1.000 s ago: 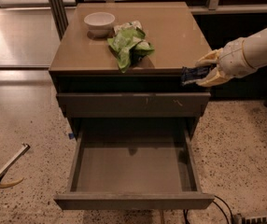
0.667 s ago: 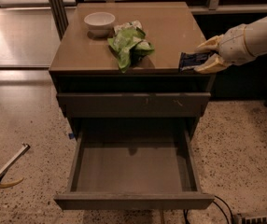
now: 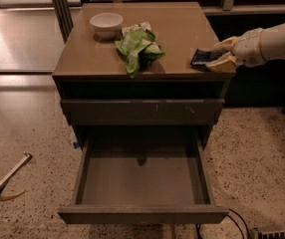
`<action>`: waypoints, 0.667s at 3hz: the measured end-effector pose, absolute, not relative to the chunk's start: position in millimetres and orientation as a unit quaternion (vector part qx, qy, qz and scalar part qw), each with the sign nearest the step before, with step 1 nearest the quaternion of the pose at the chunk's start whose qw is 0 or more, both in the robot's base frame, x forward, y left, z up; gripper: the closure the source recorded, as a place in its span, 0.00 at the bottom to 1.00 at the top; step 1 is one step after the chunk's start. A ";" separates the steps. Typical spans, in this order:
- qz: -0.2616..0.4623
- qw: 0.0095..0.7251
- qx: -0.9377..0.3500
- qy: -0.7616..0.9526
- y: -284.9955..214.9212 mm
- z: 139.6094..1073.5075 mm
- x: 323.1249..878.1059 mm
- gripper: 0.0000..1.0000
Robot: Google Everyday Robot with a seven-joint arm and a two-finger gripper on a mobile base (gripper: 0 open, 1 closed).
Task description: Pick rxbar blueberry from middle drawer and place on counter
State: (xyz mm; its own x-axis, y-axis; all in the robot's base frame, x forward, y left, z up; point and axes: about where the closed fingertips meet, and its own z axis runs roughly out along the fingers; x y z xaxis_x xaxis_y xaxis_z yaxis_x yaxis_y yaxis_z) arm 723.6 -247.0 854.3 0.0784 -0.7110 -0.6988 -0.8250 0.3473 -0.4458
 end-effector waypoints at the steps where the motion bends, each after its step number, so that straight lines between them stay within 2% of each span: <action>1: 0.099 0.493 -0.514 0.695 -253.3 834.6 747.7 1.00; 2: 0.127 0.513 -0.473 0.706 -256.0 821.4 762.8 0.81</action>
Offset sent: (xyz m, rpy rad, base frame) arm 0.0570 -0.0223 -0.0440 0.3441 0.0647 -0.1743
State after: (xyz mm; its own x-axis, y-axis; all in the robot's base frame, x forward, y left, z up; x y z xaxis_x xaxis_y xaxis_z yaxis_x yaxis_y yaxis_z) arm 762.8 -256.0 821.4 -0.0276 -0.5375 -0.8428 -0.7968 0.5209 -0.3061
